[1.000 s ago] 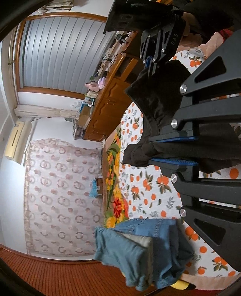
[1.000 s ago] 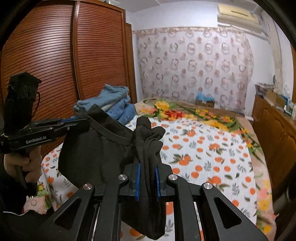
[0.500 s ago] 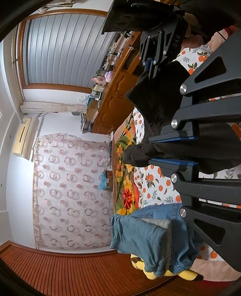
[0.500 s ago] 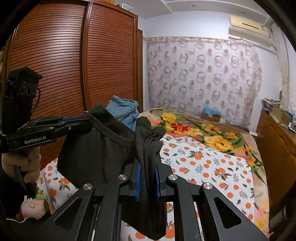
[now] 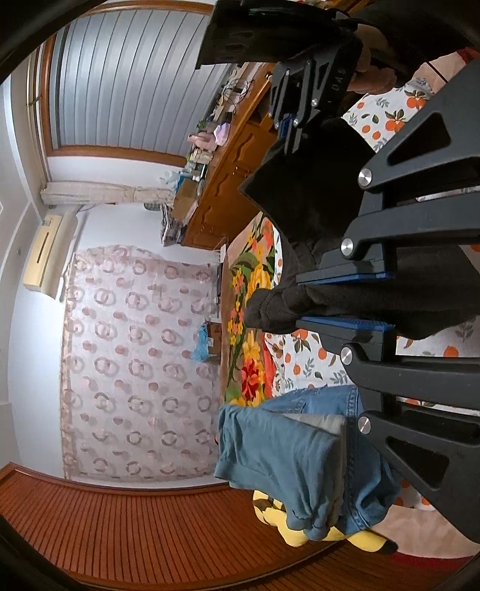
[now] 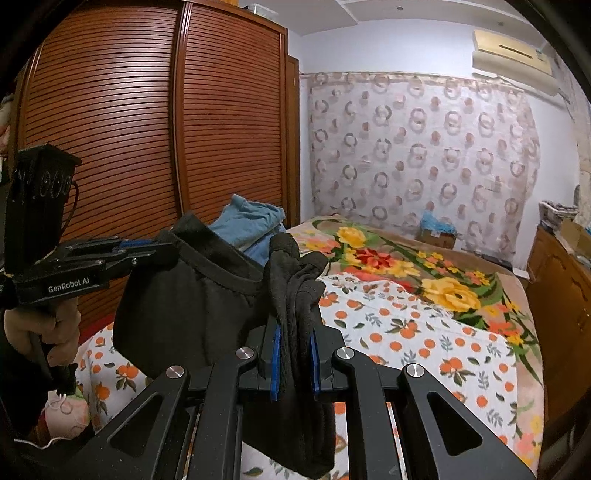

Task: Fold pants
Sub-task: 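Lift the folded shorts with both grippers toward the jeans stack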

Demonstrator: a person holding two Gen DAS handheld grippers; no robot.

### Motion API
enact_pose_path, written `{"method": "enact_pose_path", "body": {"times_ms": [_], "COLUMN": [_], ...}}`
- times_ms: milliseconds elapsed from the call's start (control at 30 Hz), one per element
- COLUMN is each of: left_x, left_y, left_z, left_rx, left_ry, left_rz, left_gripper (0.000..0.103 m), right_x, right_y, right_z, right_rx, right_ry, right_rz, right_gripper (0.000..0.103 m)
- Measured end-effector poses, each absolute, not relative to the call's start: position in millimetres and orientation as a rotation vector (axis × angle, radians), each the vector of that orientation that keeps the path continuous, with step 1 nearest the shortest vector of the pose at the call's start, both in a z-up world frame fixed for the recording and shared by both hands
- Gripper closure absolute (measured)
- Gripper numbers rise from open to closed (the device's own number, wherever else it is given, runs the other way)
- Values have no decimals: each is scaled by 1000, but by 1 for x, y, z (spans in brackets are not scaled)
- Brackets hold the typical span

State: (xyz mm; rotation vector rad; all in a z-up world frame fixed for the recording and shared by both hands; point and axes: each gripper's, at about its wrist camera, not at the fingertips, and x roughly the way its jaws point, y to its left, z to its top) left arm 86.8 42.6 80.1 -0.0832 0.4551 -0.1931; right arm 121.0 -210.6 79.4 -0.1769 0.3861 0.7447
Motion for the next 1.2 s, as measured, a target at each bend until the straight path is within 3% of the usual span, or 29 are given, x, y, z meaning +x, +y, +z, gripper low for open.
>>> {"method": "enact_pose_path", "body": {"times_ms": [700,1200], "left_x": [144,155], "left_y": [98,137], "left_z": [126,128], "left_rx": [-73,-127], "left_ry": [403,374], "left_rz": [-3,82], "left_gripper": [86,86], "right_x": [238,293], "right_y": [-156,-116], "right_z": [126,120], "right_rx": [-225,-254], "right_ry": [291,255], "right_rz": [870,956], "right_gripper": [91,91]}}
